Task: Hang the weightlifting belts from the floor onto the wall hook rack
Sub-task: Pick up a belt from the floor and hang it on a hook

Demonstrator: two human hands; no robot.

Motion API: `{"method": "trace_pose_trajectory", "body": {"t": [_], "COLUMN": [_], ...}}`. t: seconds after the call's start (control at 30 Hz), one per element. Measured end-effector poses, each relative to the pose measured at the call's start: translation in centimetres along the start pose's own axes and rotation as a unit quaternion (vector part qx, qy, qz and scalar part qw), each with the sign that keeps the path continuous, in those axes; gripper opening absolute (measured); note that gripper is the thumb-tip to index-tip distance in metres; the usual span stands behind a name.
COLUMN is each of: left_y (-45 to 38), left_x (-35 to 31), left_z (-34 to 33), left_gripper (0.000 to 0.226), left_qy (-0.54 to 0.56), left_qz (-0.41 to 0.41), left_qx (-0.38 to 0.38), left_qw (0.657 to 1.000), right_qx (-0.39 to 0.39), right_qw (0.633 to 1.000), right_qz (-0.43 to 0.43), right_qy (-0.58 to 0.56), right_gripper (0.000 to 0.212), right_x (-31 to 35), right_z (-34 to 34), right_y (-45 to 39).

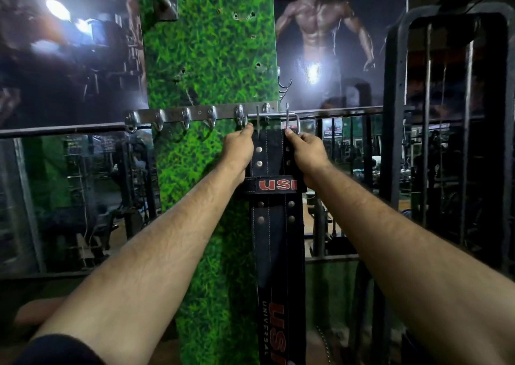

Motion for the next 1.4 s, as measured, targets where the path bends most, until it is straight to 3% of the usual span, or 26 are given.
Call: {"method": "trace_pose_trajectory", "body": {"t": [0.1,0.23,0.37,0.43,0.57,0.6,0.73,0.8,0.9,1.03,1.13,1.33,1.4], "left_y": [-0.3,1.5,4.7,6.1,7.9,8.4,10.6,11.7,12.8,13.2,15.5,19.2,19.6], "left_x": [1.2,2.9,6.6,8.7,9.8,9.8,10.9,12.2,14.3,16.2,20.0,26.1,27.4], "left_z": [0.0,0.2,0.8,1.0,1.0,0.9,0.5,0.4,0.7,1.2,1.6,2.0,2.0], "left_gripper": [0.043,0.037,0.029,0.035,0.056,0.058,0.049,0.033,0.003,0.007,0.012,0.009,0.018], "left_qy": [-0.025,0.011,0.04,0.082,0.137,0.144,0.149,0.109,0.032,0.023,0.007,-0.003,-0.004], "left_qz": [0.001,-0.013,-0.008,0.004,0.02,0.015,-0.018,-0.037,-0.066,-0.071,-0.017,0.049,0.058], "left_qx": [-0.011,0.026,0.042,0.029,-0.023,-0.032,-0.002,0.021,0.011,0.03,0.04,0.027,0.019], "left_qw": [1.0,1.0,0.998,0.996,0.99,0.989,0.989,0.993,0.997,0.997,0.999,0.998,0.998], "right_qx": [0.005,0.002,0.004,-0.01,-0.006,0.0,-0.003,0.01,0.026,0.051,0.069,0.069,0.074], "right_qw": [1.0,1.0,1.0,1.0,1.0,0.999,0.996,0.993,0.987,0.989,0.991,0.978,0.972], "right_qz": [-0.017,-0.01,-0.006,-0.011,0.011,0.018,0.069,0.095,0.131,0.1,0.021,-0.023,-0.04], "right_qy": [-0.013,-0.016,-0.018,-0.024,0.024,0.031,0.053,0.069,0.088,0.094,0.117,0.195,0.22], "right_gripper": [0.037,0.055,0.044,0.05,0.082,0.079,0.025,0.01,0.014,0.012,0.035,0.007,0.014], "right_x": [-1.3,-3.7,-5.7,-7.0,-8.3,-8.5,-10.4,-12.3,-14.3,-16.4,-20.6,-25.1,-26.2], "right_z": [0.3,0.5,0.5,0.5,0.4,0.4,0.8,1.0,1.4,1.6,2.2,3.8,4.2], "right_y": [-0.2,1.2,3.5,4.7,7.2,7.8,9.6,10.6,11.8,12.6,14.5,16.8,16.8]}}
Point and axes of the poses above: each hand's wrist, its own y-axis away from the middle knuckle, its own z-axis out of the back of the hand, x = y × z, the point moved 3 cm from there along -y, towards the middle knuckle, and after that the axes turned 8 degrees about x, right-handed, at the moved point
